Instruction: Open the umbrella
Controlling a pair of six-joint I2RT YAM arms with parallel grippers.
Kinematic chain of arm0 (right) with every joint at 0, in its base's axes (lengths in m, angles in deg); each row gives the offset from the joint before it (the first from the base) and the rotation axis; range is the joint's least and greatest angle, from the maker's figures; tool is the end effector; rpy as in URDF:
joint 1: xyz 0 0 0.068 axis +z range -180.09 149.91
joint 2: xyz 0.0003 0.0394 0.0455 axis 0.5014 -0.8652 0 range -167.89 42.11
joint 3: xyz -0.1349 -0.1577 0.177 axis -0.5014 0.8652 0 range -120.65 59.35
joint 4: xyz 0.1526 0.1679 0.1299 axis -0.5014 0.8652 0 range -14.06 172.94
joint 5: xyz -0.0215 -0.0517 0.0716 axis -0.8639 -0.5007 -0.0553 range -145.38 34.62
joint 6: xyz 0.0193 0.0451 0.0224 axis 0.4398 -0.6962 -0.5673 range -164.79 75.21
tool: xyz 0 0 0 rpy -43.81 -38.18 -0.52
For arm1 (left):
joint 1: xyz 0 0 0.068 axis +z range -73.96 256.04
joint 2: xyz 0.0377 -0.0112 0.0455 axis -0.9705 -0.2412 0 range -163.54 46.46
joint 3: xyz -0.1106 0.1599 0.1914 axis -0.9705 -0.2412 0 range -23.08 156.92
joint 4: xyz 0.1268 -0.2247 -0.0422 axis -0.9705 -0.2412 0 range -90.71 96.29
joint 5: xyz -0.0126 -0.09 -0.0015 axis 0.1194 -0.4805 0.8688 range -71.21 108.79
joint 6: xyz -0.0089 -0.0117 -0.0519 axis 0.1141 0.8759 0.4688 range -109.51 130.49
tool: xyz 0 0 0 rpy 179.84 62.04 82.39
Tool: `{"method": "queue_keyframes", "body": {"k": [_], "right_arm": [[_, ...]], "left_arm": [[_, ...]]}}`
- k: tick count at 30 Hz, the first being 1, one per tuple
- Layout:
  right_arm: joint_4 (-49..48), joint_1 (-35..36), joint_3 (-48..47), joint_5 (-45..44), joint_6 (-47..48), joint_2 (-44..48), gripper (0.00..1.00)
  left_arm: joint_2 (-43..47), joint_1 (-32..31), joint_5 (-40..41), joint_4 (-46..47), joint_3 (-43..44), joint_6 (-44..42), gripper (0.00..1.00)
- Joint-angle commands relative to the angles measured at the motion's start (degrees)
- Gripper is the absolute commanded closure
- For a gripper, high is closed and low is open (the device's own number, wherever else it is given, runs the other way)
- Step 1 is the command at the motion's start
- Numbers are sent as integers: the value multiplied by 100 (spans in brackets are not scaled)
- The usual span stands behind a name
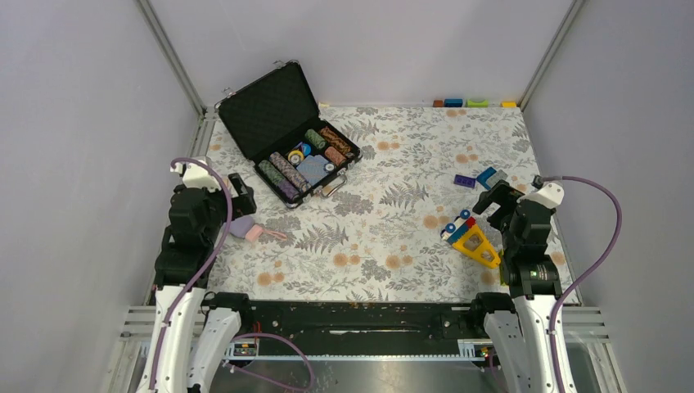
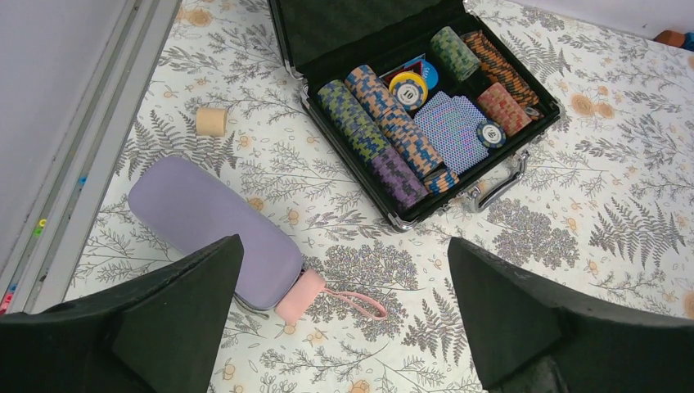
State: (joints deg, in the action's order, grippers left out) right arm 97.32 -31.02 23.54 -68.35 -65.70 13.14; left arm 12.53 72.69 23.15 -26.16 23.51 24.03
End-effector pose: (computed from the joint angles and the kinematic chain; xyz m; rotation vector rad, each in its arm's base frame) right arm 0.1303 -0.0101 0.3028 0.4994 1.7484 0.0403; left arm 0.1297 -0.0048 0.3359 -0.2213 1.9046 -0.1257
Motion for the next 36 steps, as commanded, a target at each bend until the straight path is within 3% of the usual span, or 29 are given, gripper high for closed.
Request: {"method": "queue_keyframes", "body": {"k": [1,10,17,20,26,30,36], "right_arm": [[-68,-23,-195,-167,8,29,0],[-66,-27,-211,-56,23,24,0],[-38,-25,-208,171,25,7,0],[2,-21,-96,161,43,116,0],[-39,-25,24,552,17,214,0],[-46,12,67,734,-7,342,0],[-40,256,121,604,34,540,0]], "left_arm": [[-82,29,135,264,184,126,1],[-99,28,209,384,36,323,1],[-737,84,215,133,24,569,1],[-1078,483,164,118,34,687,1],[-1604,2046,-604,470,-483,1428,1],[-2032,2167,95,256,-296,1381,1],[-2237,2281,-28,642,-621,1404,1]]}}
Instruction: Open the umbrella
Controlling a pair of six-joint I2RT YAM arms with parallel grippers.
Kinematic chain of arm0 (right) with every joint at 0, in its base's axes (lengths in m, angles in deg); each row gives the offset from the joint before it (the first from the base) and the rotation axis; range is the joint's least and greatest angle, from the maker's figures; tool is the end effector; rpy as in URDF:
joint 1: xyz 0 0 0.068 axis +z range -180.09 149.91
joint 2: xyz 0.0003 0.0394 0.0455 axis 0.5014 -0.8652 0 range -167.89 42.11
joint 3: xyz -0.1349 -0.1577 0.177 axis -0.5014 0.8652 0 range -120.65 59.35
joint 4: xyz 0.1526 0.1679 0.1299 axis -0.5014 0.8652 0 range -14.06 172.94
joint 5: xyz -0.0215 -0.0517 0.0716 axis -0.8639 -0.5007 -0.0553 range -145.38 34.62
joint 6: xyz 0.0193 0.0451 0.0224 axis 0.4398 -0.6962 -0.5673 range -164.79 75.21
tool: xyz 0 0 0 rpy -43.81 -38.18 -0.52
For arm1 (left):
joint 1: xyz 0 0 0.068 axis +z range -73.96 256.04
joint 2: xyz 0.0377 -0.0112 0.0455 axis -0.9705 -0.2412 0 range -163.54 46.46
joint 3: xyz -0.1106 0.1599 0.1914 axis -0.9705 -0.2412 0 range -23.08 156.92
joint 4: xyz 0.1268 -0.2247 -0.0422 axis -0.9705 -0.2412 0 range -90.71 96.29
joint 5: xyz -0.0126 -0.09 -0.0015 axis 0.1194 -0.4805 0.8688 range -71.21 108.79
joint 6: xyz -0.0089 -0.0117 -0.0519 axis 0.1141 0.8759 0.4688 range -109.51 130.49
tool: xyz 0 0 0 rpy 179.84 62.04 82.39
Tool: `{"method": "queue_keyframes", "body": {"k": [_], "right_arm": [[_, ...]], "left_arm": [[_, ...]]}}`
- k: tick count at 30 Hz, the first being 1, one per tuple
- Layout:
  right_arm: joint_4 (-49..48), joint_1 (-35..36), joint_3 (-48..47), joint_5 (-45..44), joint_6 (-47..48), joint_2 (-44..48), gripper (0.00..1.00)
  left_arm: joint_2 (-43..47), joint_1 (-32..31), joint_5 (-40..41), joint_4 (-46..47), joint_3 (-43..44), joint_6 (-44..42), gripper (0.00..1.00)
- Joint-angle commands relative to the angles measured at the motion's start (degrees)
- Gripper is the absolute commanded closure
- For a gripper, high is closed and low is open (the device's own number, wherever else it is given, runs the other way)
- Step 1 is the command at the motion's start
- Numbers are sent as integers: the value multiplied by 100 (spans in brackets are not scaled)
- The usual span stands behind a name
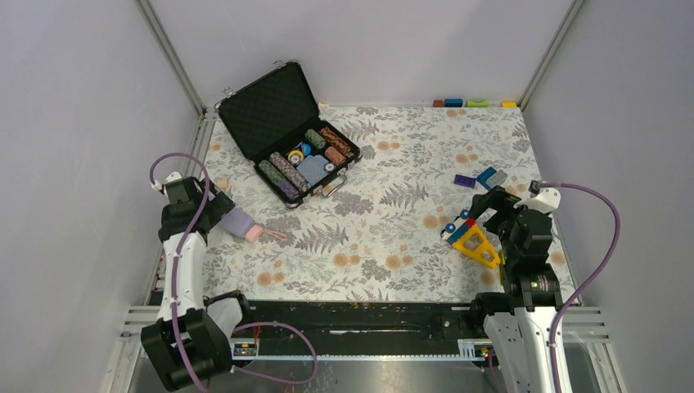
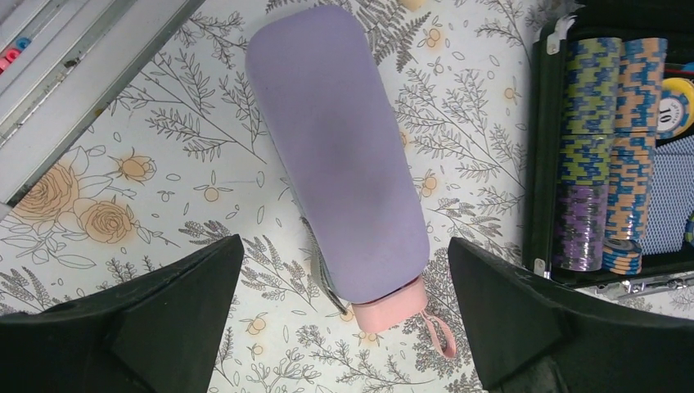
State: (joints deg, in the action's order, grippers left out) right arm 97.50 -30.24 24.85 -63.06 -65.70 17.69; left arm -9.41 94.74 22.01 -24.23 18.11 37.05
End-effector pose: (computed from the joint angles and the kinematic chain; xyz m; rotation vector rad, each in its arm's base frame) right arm 0.1175 -0.0051 0.3028 0.4186 1.7216 0.1437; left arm 0.1898 0.0664 0.2502 -0.9326 2.1661 -0.0005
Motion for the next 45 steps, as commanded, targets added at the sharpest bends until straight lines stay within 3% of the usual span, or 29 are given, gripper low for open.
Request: {"method": "queue_keyframes", "body": {"k": [1,7,20,32,45], "right_arm": [[-60,199,-16,66,34,70,0],[-63,443,-11,-192,60,78,0],[-137,489,-14,-8,13,-71,0],[-326,490,-161,425,-13,-361,0],[-494,489,19,596,-118,-449,0]], "left_arm": [[-109,98,112,439,-67,81,1],[-754,195,-288,697,-40,19,1],[-1941,195,-290,763,368,44,1],[-2944,145,-1299,1116,767,-122,2],[-3365,-515,-488,499,1306,-503,1]]}}
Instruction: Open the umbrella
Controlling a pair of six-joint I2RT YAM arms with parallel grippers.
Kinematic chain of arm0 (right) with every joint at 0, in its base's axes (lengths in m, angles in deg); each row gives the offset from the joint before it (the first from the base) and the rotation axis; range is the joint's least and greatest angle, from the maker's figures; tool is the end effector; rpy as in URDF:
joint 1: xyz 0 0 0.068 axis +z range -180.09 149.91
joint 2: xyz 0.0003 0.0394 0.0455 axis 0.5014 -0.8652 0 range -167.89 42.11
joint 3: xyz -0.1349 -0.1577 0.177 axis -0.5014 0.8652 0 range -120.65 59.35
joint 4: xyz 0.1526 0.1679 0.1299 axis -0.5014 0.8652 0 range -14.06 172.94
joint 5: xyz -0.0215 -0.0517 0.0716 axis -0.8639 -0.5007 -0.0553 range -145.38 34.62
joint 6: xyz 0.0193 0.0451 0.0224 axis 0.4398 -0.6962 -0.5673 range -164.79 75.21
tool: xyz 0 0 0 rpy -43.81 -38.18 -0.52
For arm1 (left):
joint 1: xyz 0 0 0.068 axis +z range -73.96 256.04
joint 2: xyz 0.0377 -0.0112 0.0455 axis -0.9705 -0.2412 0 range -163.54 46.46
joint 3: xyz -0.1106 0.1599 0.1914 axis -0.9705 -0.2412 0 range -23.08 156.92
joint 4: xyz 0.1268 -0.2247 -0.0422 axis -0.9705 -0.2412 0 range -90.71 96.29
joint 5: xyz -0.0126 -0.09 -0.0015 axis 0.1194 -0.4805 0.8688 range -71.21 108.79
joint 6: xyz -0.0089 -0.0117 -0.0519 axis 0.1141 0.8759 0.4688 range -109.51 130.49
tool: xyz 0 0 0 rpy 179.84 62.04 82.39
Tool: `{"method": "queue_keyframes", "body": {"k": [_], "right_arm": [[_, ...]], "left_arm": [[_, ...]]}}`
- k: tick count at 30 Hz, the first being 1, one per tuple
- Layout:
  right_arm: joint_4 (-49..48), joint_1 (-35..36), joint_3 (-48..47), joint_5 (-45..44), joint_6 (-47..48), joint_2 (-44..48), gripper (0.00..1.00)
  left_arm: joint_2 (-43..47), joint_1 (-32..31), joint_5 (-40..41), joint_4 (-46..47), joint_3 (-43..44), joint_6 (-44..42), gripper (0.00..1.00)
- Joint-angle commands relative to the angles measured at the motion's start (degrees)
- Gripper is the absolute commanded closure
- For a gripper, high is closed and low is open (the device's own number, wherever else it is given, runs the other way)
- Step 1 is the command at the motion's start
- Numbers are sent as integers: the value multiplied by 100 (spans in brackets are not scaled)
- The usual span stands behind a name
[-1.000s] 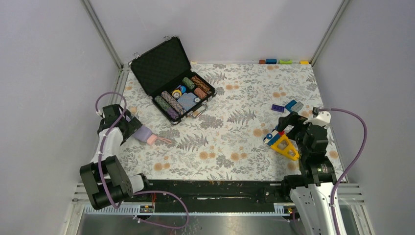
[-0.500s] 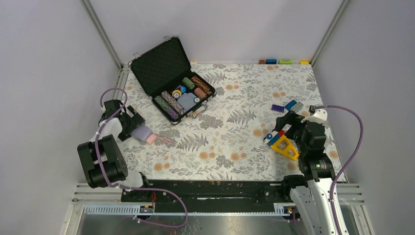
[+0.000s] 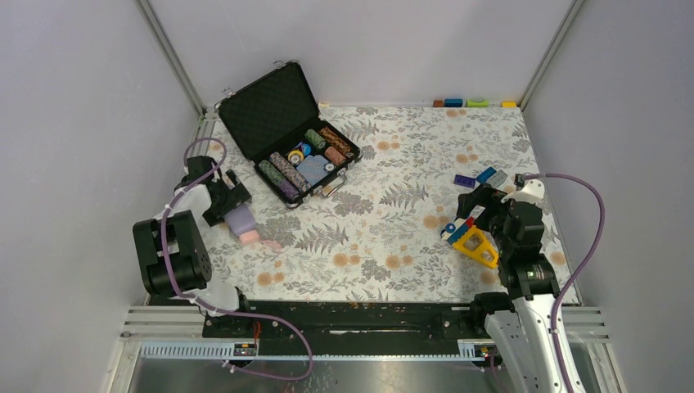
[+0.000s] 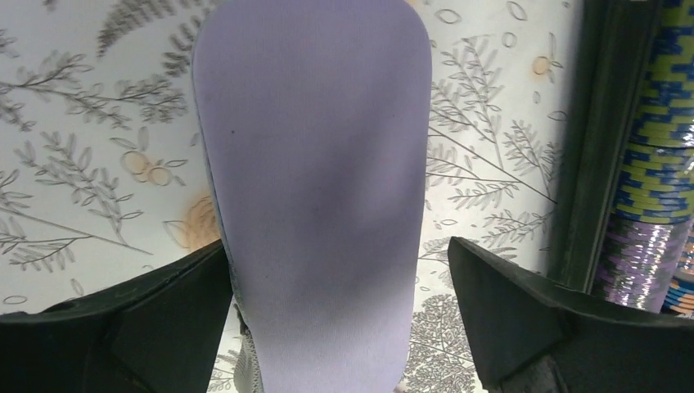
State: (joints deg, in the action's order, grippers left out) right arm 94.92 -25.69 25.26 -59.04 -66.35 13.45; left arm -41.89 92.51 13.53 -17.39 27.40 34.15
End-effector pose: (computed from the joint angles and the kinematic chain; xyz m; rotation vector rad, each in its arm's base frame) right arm 0.1329 0.0079 0.2973 0.3157 1.7872 0.2645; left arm 0.2834 0.0804 0.1781 -0.8793 2.4972 -0.1635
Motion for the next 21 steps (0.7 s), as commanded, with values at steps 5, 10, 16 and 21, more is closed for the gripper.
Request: {"method": "queue_keyframes", "body": {"k": [5,10,16,21], "right_arm": [[-240,34,-51,263,-10,-14,0],[-218,34,-23,311,3,78,0],[-316,43,-34,566,9,4,0],[-644,48,21,1111,34,-130,0]], "left_arm": [[-300,-430,498,-400,518,-301,1],[-550,-435,852,-653,696,-447,4],[-660,-434,685,-746,797,-468,33],[-481,-442,559,-717,801,-455,62]]}}
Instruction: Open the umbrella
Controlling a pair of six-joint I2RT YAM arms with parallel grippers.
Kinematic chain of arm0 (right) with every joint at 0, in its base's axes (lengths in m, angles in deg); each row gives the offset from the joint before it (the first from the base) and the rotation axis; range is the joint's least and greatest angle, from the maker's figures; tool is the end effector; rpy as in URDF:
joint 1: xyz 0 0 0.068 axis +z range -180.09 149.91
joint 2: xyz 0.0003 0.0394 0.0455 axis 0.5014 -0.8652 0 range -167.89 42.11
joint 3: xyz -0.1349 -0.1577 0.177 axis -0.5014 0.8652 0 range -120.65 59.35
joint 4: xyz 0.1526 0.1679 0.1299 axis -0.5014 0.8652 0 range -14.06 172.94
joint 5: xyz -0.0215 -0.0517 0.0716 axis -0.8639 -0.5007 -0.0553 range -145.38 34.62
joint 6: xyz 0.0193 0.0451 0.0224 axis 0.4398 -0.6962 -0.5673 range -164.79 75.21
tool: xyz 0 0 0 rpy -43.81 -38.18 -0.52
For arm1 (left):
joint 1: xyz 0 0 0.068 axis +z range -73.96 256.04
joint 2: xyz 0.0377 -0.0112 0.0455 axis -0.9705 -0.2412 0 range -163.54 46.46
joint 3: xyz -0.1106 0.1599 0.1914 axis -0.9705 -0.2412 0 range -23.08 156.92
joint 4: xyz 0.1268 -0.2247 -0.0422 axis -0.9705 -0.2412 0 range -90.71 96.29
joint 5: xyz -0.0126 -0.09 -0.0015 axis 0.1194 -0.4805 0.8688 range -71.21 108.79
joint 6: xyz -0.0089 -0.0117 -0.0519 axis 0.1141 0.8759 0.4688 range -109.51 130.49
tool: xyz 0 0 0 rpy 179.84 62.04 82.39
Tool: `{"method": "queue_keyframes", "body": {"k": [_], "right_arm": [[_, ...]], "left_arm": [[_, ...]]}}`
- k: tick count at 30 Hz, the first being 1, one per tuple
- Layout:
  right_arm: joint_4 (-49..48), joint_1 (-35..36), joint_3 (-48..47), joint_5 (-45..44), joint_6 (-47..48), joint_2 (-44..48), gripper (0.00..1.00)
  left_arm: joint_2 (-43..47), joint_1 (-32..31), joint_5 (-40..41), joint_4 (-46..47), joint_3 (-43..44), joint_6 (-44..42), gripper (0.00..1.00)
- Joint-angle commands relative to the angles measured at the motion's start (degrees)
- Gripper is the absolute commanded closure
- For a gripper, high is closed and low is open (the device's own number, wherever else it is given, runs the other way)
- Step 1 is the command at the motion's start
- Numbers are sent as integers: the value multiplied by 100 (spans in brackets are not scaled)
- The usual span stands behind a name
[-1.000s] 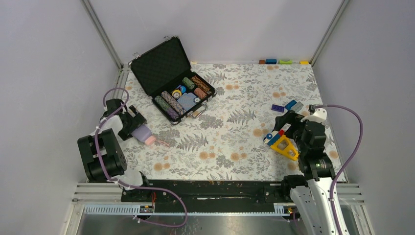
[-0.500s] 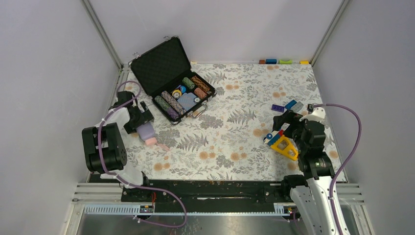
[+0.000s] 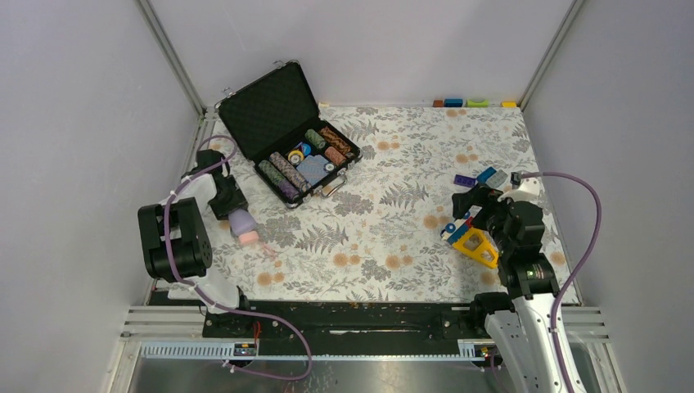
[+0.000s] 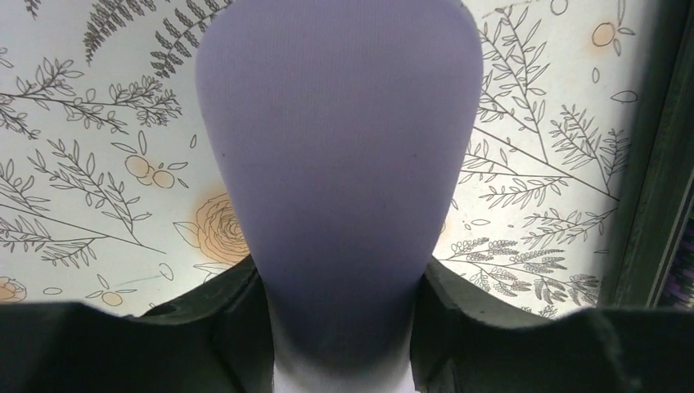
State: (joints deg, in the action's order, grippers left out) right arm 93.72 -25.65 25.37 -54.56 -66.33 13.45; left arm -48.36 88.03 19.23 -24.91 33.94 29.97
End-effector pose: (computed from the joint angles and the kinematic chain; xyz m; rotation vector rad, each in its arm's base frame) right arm 0.1334 0.0109 0.2989 0.2574 1.7825 0.3377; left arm 0.3048 0.0650 0.1715 -0.7546 2.6709 -0.0230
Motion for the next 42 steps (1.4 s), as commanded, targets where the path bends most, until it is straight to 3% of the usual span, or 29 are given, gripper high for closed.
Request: {"method": "queue_keyframes", "body": {"k": [1,6,10,14,20,23,29,34,38,42], "right_arm": [[-612,47,13,912,62,-157,0],[-632,47,-31,1532,212,-85,0],[-569,46,-94,1694,206,-72,0],[-1023,48,-38,2590,-227,-361,0],[-2396,47,-12,3938,-1666,-1290,0],[-2884,152,-97,4127,-2283,-1721,0],[-2114,1541,-764,2650,-2042,-1702,0],[-2485,2347,-850,1943,-2351,-1929,1],[-3109,3099,-855,948,-2657,-2049,2],[-2947,3695,-1198,459,-2654,-2262,6]], "left_arm": [[289,-21,-18,43,143,-29,68],[1704,-502,-218,365,-182,72,71],[3064,-1308,-153,673,-529,-207,71],[3961,-2047,-131,770,-470,-563,70],[4532,-3601,-755,1311,-218,-1106,69],[4494,-4187,-1148,1338,162,-1087,68],[4754,-4485,-2246,1436,-295,-947,66],[4785,-5371,-1698,1132,-256,-1082,66],[4655,-5530,-1732,1034,-208,-903,66],[4551,-5774,-1550,996,-208,-900,66]]}}
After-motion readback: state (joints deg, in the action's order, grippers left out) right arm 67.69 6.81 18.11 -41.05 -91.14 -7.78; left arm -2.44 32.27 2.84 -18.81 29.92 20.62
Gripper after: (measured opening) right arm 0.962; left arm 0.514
